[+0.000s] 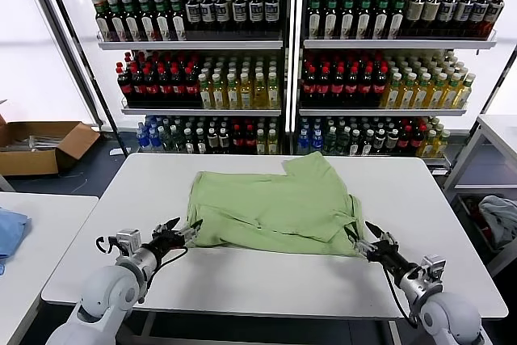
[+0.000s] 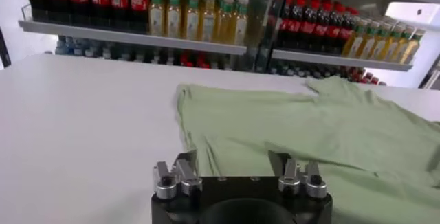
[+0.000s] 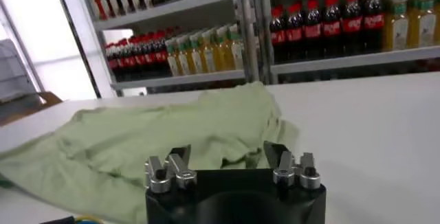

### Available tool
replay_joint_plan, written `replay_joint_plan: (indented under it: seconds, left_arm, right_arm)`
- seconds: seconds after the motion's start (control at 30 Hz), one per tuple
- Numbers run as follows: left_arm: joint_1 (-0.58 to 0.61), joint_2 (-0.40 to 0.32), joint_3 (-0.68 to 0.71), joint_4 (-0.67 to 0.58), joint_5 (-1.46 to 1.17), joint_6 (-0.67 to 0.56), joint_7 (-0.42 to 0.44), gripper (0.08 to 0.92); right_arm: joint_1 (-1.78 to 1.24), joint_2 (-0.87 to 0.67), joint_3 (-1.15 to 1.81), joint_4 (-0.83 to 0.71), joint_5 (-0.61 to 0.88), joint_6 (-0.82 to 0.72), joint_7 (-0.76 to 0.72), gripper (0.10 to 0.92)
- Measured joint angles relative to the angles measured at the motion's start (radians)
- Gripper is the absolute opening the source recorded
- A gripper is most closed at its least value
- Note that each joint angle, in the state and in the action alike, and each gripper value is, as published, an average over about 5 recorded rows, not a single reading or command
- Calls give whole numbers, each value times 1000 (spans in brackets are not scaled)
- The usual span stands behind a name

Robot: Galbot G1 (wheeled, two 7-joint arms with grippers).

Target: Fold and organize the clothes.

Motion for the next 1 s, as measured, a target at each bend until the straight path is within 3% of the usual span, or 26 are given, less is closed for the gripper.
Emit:
replay_joint_plan:
  seconds: [0.1, 0.63, 0.83, 1.0]
  left_arm:
    - [5, -7, 11, 11, 11, 1, -2, 754]
    - [23, -38, 38, 57, 42, -1, -4, 289]
    - [55, -25, 22, 34, 40, -4, -9, 129]
    - [118, -6, -4, -29, 45, 2, -13, 98]
  right_arm:
    - [-6, 0, -8, 1, -11, -7, 7, 630]
    - [-44, 15, -13, 30, -29, -35, 22, 176]
    - [-105, 26, 16, 84, -27, -49, 22, 141]
    - [-194, 43, 56, 160, -46, -51, 15, 141]
